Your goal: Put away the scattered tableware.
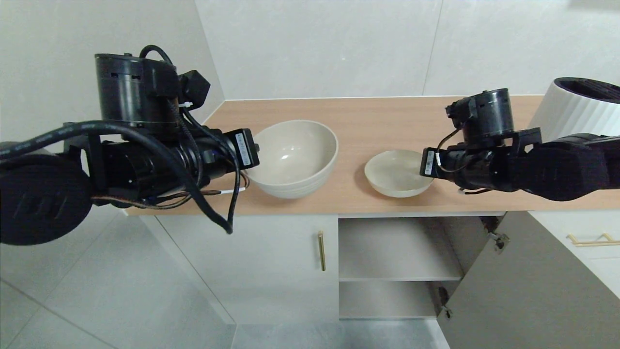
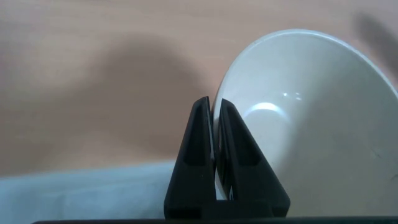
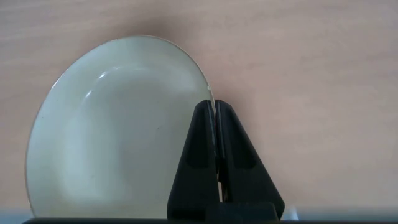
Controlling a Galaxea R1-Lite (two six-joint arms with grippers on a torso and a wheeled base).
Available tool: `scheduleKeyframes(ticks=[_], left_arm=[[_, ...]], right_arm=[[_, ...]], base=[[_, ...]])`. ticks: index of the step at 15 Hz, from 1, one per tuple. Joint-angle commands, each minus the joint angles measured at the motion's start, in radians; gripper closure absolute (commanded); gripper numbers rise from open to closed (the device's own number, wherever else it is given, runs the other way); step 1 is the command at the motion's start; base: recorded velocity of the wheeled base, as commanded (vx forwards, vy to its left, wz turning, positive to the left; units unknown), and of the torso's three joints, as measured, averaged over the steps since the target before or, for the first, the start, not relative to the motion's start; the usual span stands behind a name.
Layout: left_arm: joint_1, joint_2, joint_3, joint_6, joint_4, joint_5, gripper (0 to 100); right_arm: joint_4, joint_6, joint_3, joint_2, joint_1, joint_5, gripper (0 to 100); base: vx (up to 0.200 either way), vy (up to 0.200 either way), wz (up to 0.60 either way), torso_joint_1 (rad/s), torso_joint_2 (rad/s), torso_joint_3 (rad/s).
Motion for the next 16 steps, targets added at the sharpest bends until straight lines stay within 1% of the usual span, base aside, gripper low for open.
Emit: scheduleKeyframes(ticks=[1,2,4,5,6,7,8,9,12,15,16], left_arm=[[0.000,-0.110,0.110,0.040,0.000,0.002,100],[0.000,-0.136,0.146,0.054,0.000,0.003,100],[-0.002,-0.191,0.198,0.062,0.003,-0.006,100],[-0.006,-0.208,0.229,0.066,0.003,-0.007,100],[-0.006,-0.211,0.233,0.066,0.003,-0.009,100],[-0.008,-0.222,0.270,0.062,0.003,-0.012,100],[-0.008,-0.219,0.287,0.042,0.005,-0.020,100],[-0.008,-0.212,0.299,0.026,0.005,-0.024,100],[-0.008,-0.185,0.307,0.023,0.005,-0.024,100],[-0.014,-0.176,0.308,0.025,0.005,-0.024,100],[-0.016,-0.176,0.308,0.025,0.005,-0.024,100]], right_arm=[[0.057,0.021,0.063,-0.142,0.000,0.051,100],[0.066,0.021,0.095,-0.183,0.000,0.078,100],[0.085,0.022,0.182,-0.258,0.010,0.089,100],[0.092,0.022,0.255,-0.292,0.032,0.089,100],[0.092,0.022,0.264,-0.297,0.033,0.089,100],[0.086,0.025,0.340,-0.310,0.035,0.089,100],[0.077,0.030,0.382,-0.312,0.036,0.089,100],[0.059,0.039,0.402,-0.310,0.038,0.089,100],[0.034,0.039,0.446,-0.312,0.036,0.089,100],[0.019,0.037,0.451,-0.293,0.030,0.089,100],[0.017,0.036,0.457,-0.289,0.030,0.087,100]], base=[[0.000,0.000,0.00,0.000,0.00,0.000],[0.000,0.000,0.00,0.000,0.00,0.000],[0.000,0.000,0.00,0.000,0.00,0.000],[0.000,0.000,0.00,0.000,0.00,0.000],[0.000,0.000,0.00,0.000,0.00,0.000],[0.000,0.000,0.00,0.000,0.00,0.000],[0.000,0.000,0.00,0.000,0.00,0.000],[0.000,0.000,0.00,0.000,0.00,0.000],[0.000,0.000,0.00,0.000,0.00,0.000],[-0.200,0.000,0.00,0.012,0.00,0.002],[0.000,0.000,0.00,0.000,0.00,0.000]])
